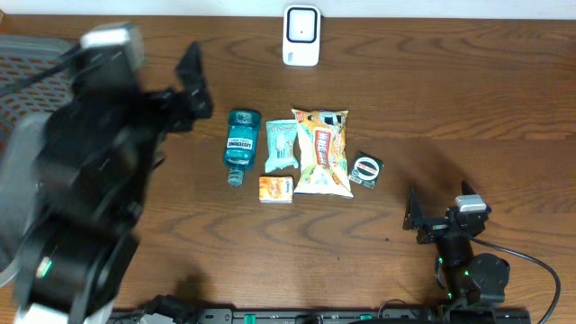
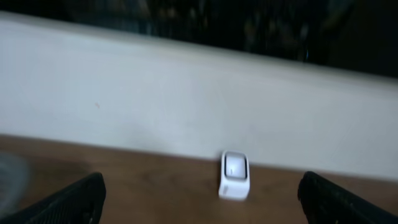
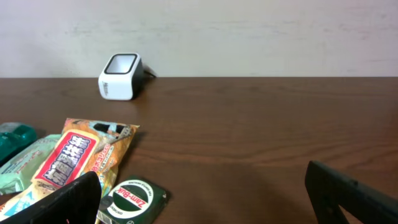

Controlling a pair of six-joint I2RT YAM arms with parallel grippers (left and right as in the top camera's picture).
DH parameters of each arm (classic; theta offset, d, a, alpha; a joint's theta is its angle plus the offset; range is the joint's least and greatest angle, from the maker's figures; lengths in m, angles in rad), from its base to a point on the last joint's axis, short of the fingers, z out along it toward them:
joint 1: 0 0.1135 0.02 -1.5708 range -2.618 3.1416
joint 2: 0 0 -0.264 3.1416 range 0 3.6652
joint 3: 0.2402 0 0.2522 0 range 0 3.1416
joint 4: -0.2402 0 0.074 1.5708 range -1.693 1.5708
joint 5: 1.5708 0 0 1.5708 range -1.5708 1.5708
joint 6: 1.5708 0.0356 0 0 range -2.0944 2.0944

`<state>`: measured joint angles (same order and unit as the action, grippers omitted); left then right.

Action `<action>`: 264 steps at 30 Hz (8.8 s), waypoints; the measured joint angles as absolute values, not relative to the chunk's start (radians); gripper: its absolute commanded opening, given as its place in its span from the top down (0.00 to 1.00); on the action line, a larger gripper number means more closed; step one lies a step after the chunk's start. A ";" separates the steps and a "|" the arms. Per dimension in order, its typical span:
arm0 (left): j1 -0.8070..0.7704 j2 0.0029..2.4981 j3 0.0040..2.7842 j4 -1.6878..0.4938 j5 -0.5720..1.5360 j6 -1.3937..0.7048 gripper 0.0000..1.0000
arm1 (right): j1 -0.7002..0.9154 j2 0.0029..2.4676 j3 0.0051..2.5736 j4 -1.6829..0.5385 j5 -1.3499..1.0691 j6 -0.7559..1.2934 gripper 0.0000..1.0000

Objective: Scan the item barcode

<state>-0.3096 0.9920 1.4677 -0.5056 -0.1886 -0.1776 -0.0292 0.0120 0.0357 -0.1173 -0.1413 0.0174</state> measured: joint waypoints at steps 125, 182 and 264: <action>-0.298 0.203 1.483 -1.611 -0.451 -0.148 0.02 | 0.322 1.962 1.347 -0.918 0.015 0.788 0.07; -0.297 0.203 1.483 -1.611 -0.451 -0.148 0.02 | 0.292 1.948 1.628 -0.206 -0.290 0.187 0.66; -0.296 0.203 1.481 -1.611 -0.451 -0.148 0.02 | -0.064 2.135 2.197 -1.328 0.016 0.307 0.01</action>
